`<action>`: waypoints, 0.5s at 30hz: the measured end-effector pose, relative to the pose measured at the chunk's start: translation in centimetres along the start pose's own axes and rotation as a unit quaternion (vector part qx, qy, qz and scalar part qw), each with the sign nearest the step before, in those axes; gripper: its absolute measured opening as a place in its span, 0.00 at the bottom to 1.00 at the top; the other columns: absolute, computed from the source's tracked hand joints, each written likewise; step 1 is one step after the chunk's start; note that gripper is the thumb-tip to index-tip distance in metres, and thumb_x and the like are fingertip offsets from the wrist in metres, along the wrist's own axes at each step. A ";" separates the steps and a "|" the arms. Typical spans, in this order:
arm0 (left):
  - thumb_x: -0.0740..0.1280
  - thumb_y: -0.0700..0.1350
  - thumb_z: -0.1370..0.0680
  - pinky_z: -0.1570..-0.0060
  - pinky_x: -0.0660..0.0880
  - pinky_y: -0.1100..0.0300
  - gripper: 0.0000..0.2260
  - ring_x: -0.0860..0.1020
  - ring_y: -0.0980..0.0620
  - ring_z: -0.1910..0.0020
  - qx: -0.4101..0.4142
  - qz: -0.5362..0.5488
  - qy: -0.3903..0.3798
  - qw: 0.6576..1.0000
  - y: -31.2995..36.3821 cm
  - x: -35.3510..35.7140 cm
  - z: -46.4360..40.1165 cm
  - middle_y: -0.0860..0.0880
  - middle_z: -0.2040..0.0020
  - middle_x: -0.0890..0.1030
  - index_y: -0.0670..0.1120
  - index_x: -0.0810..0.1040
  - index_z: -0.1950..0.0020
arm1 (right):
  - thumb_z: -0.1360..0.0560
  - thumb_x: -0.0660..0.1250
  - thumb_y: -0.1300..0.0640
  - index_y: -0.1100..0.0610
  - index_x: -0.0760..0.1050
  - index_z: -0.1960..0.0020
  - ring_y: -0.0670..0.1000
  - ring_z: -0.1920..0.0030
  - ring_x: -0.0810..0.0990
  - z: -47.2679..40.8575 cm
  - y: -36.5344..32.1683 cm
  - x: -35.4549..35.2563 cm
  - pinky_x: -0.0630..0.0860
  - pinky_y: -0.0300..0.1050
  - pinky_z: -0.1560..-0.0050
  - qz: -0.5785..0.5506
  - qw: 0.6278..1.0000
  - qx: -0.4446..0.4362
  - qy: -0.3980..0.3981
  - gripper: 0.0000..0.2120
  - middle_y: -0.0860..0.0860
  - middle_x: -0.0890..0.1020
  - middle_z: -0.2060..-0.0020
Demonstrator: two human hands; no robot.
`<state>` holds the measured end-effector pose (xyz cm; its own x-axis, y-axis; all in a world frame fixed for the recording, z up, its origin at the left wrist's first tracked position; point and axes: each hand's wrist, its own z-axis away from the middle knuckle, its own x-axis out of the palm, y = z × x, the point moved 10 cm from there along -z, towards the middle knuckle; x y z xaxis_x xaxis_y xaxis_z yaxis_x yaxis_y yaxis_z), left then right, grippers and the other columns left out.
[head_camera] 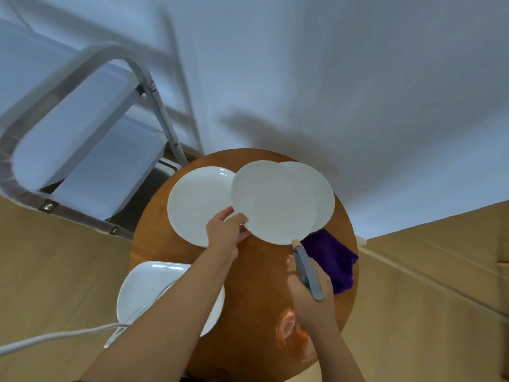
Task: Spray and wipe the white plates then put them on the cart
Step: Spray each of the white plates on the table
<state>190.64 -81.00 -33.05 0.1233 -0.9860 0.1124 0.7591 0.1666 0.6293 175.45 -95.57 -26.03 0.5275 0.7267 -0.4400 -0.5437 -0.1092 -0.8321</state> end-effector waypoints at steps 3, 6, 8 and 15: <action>0.68 0.32 0.26 0.50 0.80 0.52 0.15 0.79 0.44 0.47 -0.001 -0.008 0.006 1.000 -0.8 2.5 0.0 0.44 0.43 0.78 0.45 0.76 0.42 | 0.28 0.66 0.70 0.46 0.69 0.61 0.47 0.70 0.71 -0.6 0.6 -1.7 0.69 0.27 0.74 -0.014 1.000 -0.004 0.006 0.18 0.47 0.71 0.69; 0.68 0.33 0.25 0.48 0.79 0.49 0.14 0.78 0.43 0.45 -0.005 -0.007 0.019 1.000 -1.4 4.5 -0.3 0.44 0.42 0.78 0.46 0.75 0.44 | 0.28 0.66 0.70 0.45 0.68 0.61 0.49 0.70 0.71 -1.2 1.1 -2.9 0.70 0.27 0.72 -0.025 1.000 -0.007 -0.001 0.19 0.47 0.71 0.69; 0.68 0.32 0.25 0.49 0.79 0.49 0.16 0.78 0.42 0.43 -0.012 -0.009 0.031 0.999 -2.0 5.6 -0.6 0.44 0.41 0.77 0.44 0.75 0.40 | 0.28 0.66 0.70 0.46 0.70 0.59 0.49 0.69 0.72 -1.9 1.4 -3.6 0.71 0.27 0.70 -0.025 1.000 -0.014 -0.011 0.18 0.47 0.72 0.68; 0.67 0.33 0.24 0.54 0.80 0.52 0.16 0.77 0.46 0.49 0.000 -0.034 0.064 0.997 -3.3 6.9 -1.7 0.48 0.47 0.77 0.43 0.76 0.37 | 0.28 0.67 0.69 0.44 0.69 0.58 0.48 0.62 0.76 -3.8 2.6 -5.5 0.71 0.25 0.68 -0.047 0.999 0.002 -0.021 0.19 0.44 0.74 0.62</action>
<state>190.11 -88.40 -35.64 0.1509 -0.9881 -0.0296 0.7680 0.0983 0.6328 173.60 -102.46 -27.04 0.5482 0.7619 -0.3451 -0.4953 -0.0368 -0.8680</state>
